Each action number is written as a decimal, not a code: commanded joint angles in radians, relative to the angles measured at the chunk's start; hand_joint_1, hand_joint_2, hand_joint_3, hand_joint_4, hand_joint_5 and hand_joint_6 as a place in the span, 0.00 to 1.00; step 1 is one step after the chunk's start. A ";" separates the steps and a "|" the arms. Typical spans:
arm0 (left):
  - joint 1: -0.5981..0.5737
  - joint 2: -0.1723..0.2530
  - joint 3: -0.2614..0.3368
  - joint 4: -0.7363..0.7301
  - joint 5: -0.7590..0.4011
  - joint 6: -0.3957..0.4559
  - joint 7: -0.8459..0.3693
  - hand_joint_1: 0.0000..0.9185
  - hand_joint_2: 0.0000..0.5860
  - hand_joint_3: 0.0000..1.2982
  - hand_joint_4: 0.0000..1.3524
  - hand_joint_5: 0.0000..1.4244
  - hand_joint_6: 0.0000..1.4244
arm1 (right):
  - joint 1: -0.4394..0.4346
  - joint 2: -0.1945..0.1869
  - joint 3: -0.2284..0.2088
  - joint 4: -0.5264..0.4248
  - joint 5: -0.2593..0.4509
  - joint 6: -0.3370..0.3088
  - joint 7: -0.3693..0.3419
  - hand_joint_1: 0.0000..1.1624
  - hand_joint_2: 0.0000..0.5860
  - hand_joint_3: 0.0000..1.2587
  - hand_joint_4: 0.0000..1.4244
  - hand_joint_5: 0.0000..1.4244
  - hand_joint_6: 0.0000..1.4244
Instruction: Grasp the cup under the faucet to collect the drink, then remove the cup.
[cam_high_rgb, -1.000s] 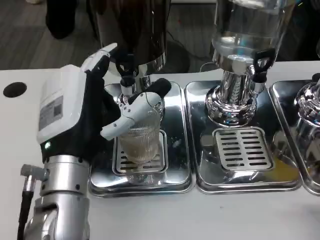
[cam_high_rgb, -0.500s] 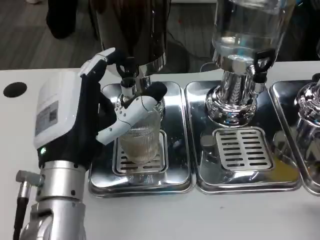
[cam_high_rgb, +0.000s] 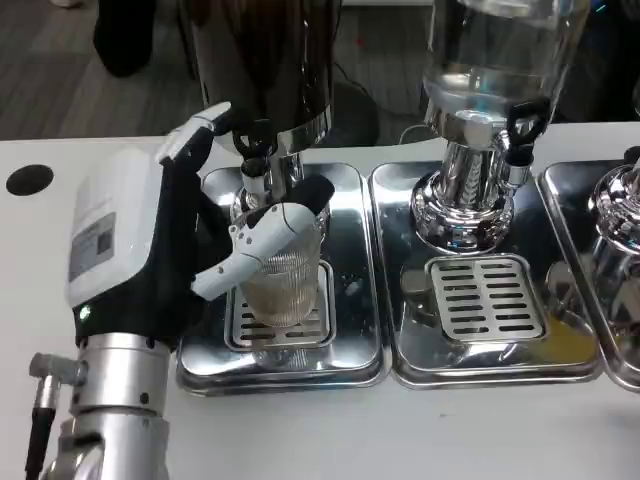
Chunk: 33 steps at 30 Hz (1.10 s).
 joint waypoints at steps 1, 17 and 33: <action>0.039 0.001 -0.016 0.026 -0.017 0.004 -0.025 0.00 0.07 0.23 0.19 0.63 0.78 | 0.008 0.000 -0.002 -0.009 0.005 -0.007 0.003 0.39 0.65 0.16 0.06 0.04 0.00; 0.075 -0.007 -0.036 0.034 -0.009 -0.015 -0.013 0.00 0.07 0.23 0.20 0.63 0.77 | 0.017 -0.001 -0.002 -0.012 0.019 -0.021 0.008 0.39 0.65 0.16 0.06 0.04 0.00; 0.072 -0.011 -0.038 0.040 -0.011 -0.018 -0.010 0.00 0.07 0.23 0.20 0.63 0.77 | 0.019 0.000 -0.002 -0.001 0.028 -0.025 0.014 0.39 0.65 0.16 0.05 0.04 0.00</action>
